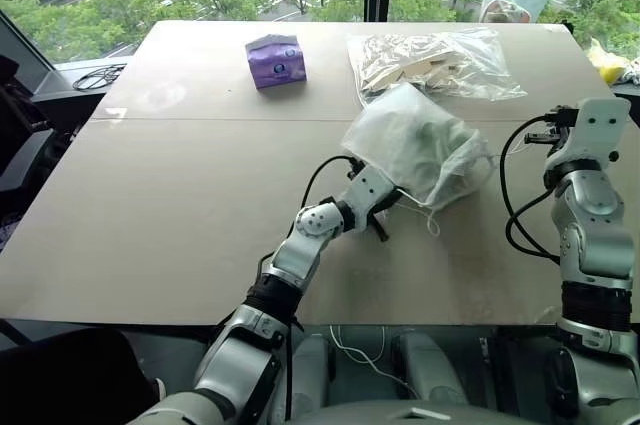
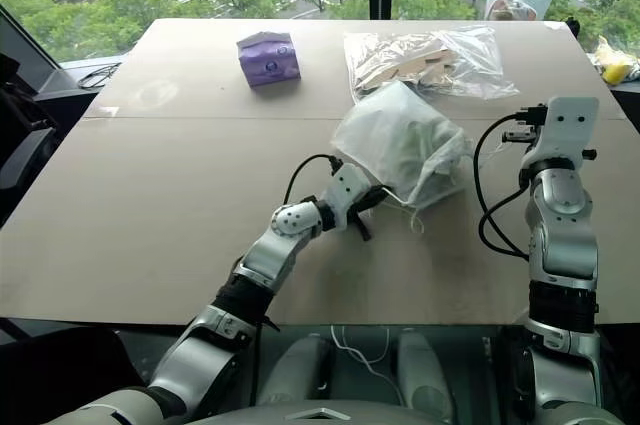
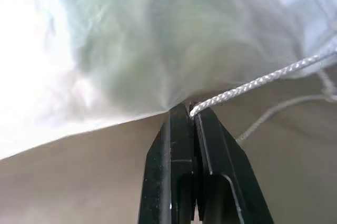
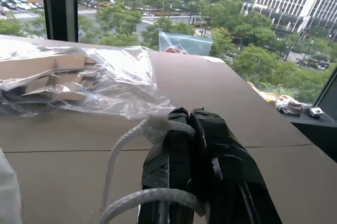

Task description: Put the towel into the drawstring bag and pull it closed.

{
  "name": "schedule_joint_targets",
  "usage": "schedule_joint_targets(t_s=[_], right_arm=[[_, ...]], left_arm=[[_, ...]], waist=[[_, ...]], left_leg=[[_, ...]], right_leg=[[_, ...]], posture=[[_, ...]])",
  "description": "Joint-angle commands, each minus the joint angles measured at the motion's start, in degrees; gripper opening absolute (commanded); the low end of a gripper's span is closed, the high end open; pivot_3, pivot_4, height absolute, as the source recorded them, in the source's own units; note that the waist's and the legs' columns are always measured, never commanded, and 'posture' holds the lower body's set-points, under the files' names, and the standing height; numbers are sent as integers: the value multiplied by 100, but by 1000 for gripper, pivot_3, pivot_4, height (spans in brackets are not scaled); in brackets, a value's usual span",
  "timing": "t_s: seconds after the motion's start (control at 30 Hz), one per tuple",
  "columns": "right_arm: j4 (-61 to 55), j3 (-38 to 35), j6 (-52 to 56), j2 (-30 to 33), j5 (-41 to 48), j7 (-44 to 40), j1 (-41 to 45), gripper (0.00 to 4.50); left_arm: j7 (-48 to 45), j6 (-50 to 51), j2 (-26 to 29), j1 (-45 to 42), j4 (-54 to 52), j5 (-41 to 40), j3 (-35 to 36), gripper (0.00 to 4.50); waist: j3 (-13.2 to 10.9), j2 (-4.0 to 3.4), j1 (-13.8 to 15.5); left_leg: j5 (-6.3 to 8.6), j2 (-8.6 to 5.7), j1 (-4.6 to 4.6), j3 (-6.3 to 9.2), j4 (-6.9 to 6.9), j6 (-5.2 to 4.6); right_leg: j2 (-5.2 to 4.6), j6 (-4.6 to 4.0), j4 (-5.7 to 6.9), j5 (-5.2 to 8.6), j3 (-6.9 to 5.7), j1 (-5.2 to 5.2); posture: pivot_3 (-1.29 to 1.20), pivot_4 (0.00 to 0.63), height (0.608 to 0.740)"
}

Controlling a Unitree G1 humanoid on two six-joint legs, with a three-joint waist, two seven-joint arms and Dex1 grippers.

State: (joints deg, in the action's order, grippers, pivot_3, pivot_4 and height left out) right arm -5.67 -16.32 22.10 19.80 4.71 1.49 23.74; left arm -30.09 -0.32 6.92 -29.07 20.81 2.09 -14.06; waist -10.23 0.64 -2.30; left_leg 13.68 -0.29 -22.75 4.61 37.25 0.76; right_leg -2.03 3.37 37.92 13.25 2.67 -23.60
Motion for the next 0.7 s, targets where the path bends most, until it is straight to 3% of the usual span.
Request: schedule_joint_targets(t_s=[0.03, 0.2, 0.4, 0.7], right_arm=[[-241, -167, -160, 8, -96, 210, 44, 0], [-191, -326, -304, -38, -187, 599, 125, 0], [-120, -465, -502, -97, -270, 996, 255, 0], [-106, -699, -471, -190, -180, 1313, 233, 0]], left_arm=[[1083, -777, 80, -37, -371, 141, 684, 60], [2212, -1456, 400, -225, -703, 604, 1266, 60], [3245, -1473, 892, -985, -546, 1037, 1789, 60], [3770, -1014, 1085, -1152, -90, 1034, 2072, 60]], waist=[[0, 0, 0], [0, 0, 31], [-2, 3, 67], [-2, 3, 39]], left_leg=[[0, 0, 0, 0, -2, 0], [0, -1, -3, -1, -6, 1], [0, -4, -6, 1, -3, 1], [0, -4, -6, 0, -11, 1]], right_leg=[[0, 0, 0, 0, 0, -2], [-2, -1, -4, -1, 0, -3], [-3, 0, -3, -1, -3, -2], [-3, 0, -6, -1, -2, -5]], posture=[[0, 150, 740], [0, 150, 740], [0, 150, 740], [0, 150, 740]])
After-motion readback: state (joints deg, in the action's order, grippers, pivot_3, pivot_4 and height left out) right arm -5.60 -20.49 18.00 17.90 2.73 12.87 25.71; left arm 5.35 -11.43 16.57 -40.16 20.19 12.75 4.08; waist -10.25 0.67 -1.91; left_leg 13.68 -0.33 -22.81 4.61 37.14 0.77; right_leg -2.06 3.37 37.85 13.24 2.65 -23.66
